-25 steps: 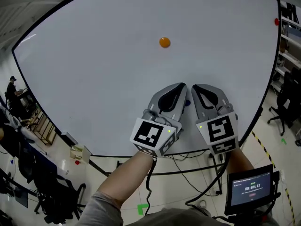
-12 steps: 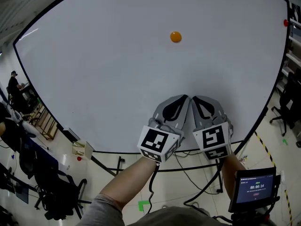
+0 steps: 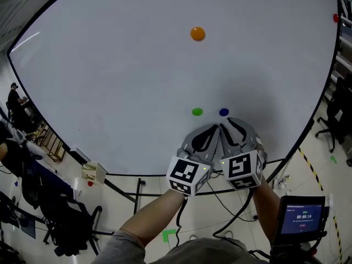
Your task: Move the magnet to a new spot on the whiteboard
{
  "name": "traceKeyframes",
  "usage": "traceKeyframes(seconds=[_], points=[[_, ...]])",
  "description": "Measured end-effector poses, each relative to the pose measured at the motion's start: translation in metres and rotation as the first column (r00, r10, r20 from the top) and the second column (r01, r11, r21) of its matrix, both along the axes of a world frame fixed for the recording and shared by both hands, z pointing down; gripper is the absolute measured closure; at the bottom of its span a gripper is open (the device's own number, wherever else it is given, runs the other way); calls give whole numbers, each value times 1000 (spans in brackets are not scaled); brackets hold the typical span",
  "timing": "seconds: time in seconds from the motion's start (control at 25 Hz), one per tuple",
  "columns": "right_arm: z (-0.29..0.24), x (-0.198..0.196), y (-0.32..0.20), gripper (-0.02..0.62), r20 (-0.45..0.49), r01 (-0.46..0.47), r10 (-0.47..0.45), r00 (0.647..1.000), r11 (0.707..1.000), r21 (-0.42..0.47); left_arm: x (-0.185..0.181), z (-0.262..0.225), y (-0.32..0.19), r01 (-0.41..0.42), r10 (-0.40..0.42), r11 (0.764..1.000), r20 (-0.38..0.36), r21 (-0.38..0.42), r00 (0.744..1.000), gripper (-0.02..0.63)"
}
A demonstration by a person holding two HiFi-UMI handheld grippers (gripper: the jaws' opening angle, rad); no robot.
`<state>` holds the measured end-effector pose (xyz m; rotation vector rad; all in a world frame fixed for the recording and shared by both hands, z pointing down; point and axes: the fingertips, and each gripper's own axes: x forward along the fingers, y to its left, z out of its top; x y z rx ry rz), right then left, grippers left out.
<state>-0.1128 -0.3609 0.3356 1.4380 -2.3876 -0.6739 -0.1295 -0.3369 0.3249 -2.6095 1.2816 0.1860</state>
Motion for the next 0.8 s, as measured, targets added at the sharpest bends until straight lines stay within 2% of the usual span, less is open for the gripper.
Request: traceKeyframes(seconds=[0.12, 0.16, 0.44, 0.52, 0.56, 0.8], points=[[-4, 0, -6, 424, -20, -11, 11, 1000, 1000, 12, -3, -1, 0, 7, -7, 1000, -13, 3, 1000, 604], [-5, -1, -8, 416, -28, -15, 16, 999, 1000, 18, -5, -2, 0, 10, -10, 1000, -17, 4, 1000, 604], [-14, 0, -17, 417, -60, -69, 72, 996, 996, 54, -10, -7, 3, 20, -19, 1000, -28, 6, 999, 604], [-15, 3, -18, 465, -70, -97, 103, 992, 992, 75, -11, -9, 3, 19, -19, 1000, -27, 7, 999, 604], [-16, 4, -19, 465, -76, -107, 113, 991, 991, 82, -11, -9, 3, 18, -18, 1000, -26, 8, 999, 604], [-15, 4, -19, 469, -74, -107, 112, 991, 992, 71, -9, -10, 1, 7, -7, 1000, -19, 11, 1000, 604]])
